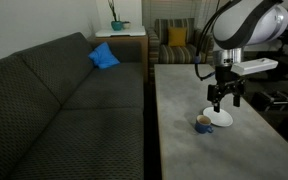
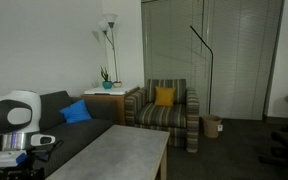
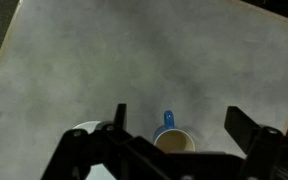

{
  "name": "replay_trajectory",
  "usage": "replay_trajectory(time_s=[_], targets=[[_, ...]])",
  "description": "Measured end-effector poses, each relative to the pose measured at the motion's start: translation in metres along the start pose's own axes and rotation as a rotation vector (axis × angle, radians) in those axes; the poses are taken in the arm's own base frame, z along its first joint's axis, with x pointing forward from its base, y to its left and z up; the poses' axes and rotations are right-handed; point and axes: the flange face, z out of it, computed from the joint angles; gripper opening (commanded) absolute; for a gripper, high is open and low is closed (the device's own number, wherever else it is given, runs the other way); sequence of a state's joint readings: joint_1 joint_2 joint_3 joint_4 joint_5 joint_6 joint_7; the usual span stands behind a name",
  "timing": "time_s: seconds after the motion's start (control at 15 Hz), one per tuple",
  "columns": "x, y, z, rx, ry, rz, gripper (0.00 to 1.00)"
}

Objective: Put the cup on the plate

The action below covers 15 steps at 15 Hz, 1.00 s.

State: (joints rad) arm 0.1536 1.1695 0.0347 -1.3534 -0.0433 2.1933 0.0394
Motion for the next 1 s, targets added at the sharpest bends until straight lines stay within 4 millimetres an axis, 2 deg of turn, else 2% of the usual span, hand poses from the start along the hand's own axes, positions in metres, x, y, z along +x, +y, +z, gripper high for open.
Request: replay_trajectory(time_s=[0.27,0.53,0.8,1.0], targets=[[0.006,-0.011,-0.004,0.001,0.066,-0.017,1.0],[0.007,-0.04,-0.001,0.028,0.201,-0.052,1.0],[-0.004,-0.061,0.014,0.054,0.288,-0.083,1.0],[-0.014,-0.065,0.029,0.062,0.315,-0.089,1.0]])
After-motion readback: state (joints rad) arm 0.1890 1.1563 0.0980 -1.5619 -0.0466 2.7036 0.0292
